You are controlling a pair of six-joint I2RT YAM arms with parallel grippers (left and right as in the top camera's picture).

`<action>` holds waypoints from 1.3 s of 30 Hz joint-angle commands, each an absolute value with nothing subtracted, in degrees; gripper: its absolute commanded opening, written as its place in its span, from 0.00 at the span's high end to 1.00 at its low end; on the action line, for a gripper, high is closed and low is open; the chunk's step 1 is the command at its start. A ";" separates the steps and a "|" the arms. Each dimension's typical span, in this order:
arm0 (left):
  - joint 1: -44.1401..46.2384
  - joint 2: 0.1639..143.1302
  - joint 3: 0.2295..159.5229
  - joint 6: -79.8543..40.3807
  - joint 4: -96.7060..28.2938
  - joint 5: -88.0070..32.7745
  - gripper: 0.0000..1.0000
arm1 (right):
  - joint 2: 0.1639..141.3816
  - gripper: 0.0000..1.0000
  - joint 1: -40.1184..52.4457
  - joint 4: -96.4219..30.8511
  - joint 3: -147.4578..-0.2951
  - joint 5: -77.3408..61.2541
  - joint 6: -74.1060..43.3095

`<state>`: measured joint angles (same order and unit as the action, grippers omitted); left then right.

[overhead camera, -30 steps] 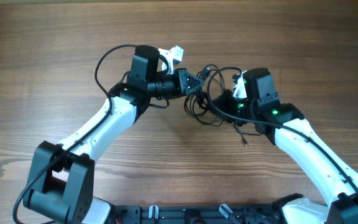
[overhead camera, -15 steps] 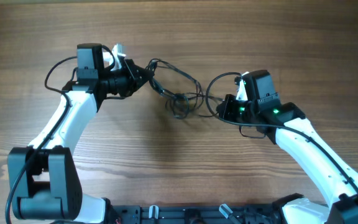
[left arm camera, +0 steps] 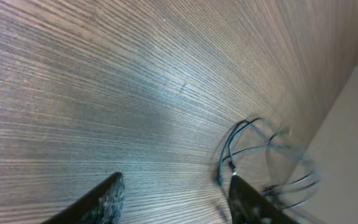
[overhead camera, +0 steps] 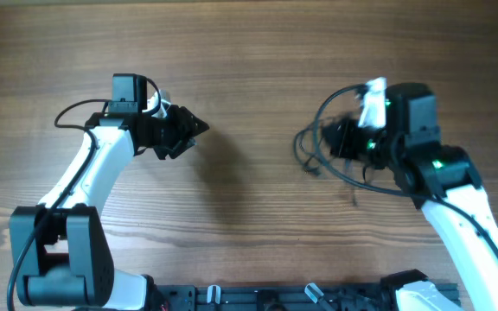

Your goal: Untangle cables

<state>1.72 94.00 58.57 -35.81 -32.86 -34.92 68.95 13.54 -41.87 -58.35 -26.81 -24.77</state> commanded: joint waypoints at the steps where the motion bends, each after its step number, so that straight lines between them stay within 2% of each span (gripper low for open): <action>1: 3.16 92.77 58.85 -33.21 -30.52 -34.00 0.39 | 73.41 0.92 14.48 -42.59 -58.46 -45.82 -11.99; 3: 5.34 92.77 58.85 -31.70 -28.34 -33.95 0.38 | 74.89 0.92 16.03 -37.85 -58.46 -54.48 -8.80; 4: 6.52 92.77 58.85 -31.70 -27.31 -33.98 0.36 | 75.00 0.85 16.78 -34.41 -58.46 -50.78 -10.31; 5: 7.27 92.77 58.85 -31.70 -26.76 -33.98 0.35 | 75.00 0.69 16.86 -33.58 -58.46 -46.72 -11.88; 7: 9.43 92.77 58.85 -31.68 -26.33 -34.00 0.30 | 75.00 0.53 16.49 -34.89 -58.46 -24.71 -21.43; 8: 10.74 92.77 58.85 -31.68 -26.33 -34.00 0.27 | 75.00 0.48 15.97 -37.28 -58.46 -16.29 -26.22; 10: 13.85 92.77 58.85 -31.68 -26.30 -34.02 0.17 | 75.00 0.44 14.52 -43.79 -58.46 -4.27 -32.69; 13: 19.29 92.77 58.83 -31.73 -24.16 -36.12 0.12 | 75.66 0.39 12.45 -50.98 -58.43 4.69 -34.41; 19: 27.83 92.79 58.85 -35.92 -15.22 -36.51 0.12 | 81.14 0.30 12.25 -57.65 -58.37 1.26 -25.06; 21: 29.63 92.79 58.83 -36.69 -14.33 -36.29 0.13 | 83.64 0.24 12.25 -58.04 -58.37 1.26 -23.88; 26: 31.81 93.38 58.83 -36.69 -14.35 -35.86 0.19 | 89.03 0.25 12.25 -55.61 -58.37 0.80 -23.99; 27: 32.23 94.08 58.83 -36.67 -14.39 -35.86 0.22 | 89.95 0.34 12.23 -53.76 -58.37 0.84 -23.99; 28: 32.53 94.83 58.83 -36.69 -14.46 -35.86 0.24 | 90.48 0.49 12.25 -52.45 -58.37 0.84 -24.03; 29: 32.67 95.74 58.83 -36.71 -14.61 -35.90 0.30 | 90.83 0.68 12.25 -50.98 -58.37 0.75 -24.43; 30: 32.80 96.47 58.83 -36.71 -14.81 -35.92 0.35 | 90.89 0.76 12.25 -49.52 -58.37 -0.14 -24.43; 31: 32.93 96.79 58.83 -36.69 -14.85 -35.90 0.39 | 90.89 0.79 12.25 -48.75 -58.37 -2.15 -24.34; 34: 33.12 96.79 58.83 -36.67 -14.87 -35.88 0.39 | 90.89 0.80 12.25 -49.06 -58.37 -5.19 -23.97; 39: 33.65 97.23 58.78 -37.01 -17.26 -34.83 0.39 | 90.98 0.76 12.25 -50.35 -55.35 -4.73 -23.33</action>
